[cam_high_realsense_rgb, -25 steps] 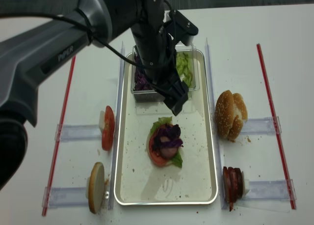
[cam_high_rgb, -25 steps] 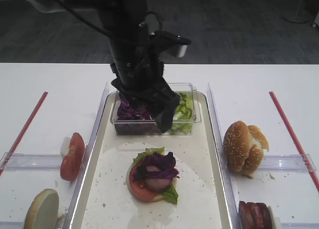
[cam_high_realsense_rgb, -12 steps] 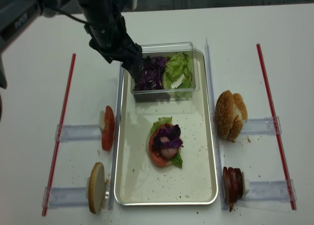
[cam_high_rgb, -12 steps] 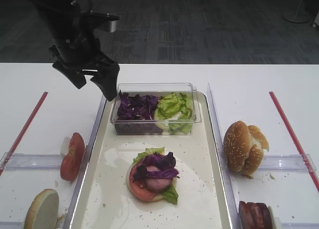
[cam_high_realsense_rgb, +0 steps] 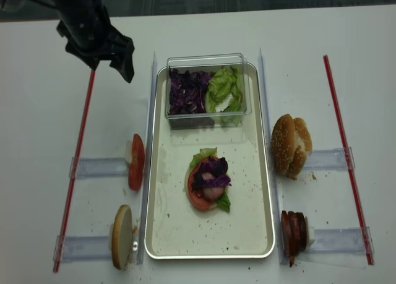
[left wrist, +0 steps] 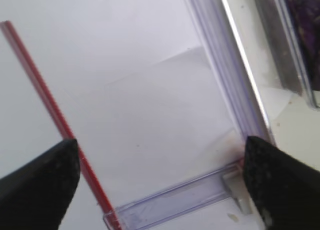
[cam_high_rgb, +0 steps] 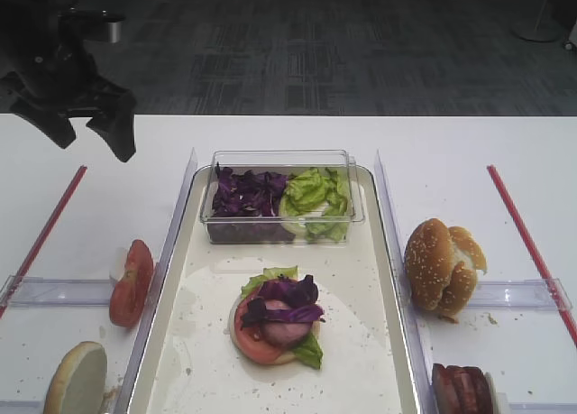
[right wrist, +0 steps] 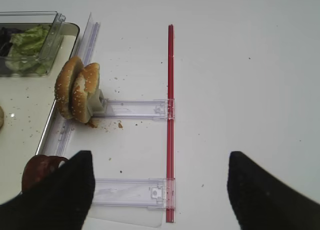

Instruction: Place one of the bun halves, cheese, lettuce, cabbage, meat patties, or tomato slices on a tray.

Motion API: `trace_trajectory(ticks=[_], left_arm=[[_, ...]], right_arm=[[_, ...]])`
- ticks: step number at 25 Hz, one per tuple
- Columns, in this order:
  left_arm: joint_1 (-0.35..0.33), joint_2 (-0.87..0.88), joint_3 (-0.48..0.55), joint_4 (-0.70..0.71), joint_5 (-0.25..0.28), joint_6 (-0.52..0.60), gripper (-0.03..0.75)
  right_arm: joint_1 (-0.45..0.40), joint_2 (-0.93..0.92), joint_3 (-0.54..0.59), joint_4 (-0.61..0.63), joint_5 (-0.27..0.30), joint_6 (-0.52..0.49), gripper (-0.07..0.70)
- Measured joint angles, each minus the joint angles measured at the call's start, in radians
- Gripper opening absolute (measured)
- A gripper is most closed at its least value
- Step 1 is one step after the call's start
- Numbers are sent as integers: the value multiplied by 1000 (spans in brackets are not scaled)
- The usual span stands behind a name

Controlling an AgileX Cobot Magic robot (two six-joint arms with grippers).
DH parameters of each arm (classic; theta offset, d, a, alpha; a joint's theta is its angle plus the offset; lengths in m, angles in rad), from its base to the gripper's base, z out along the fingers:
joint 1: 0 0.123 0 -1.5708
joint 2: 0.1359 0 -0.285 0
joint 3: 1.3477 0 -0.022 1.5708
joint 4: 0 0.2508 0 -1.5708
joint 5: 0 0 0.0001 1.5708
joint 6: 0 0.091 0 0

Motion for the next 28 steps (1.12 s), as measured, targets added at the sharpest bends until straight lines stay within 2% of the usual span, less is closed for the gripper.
trace_trajectory(ticks=[9, 14, 21, 28], left_arm=[[77, 0, 0, 51, 2, -44, 608], [82, 0, 0, 70, 2, -53, 608], [82, -5, 5, 70, 2, -121, 608], [82, -91, 108, 56, 2, -134, 608]], right_arm=[[0, 0, 0, 0, 0, 0, 571], [0, 0, 0, 0, 0, 0, 571], [0, 0, 0, 0, 0, 0, 571], [0, 0, 0, 0, 0, 0, 571]])
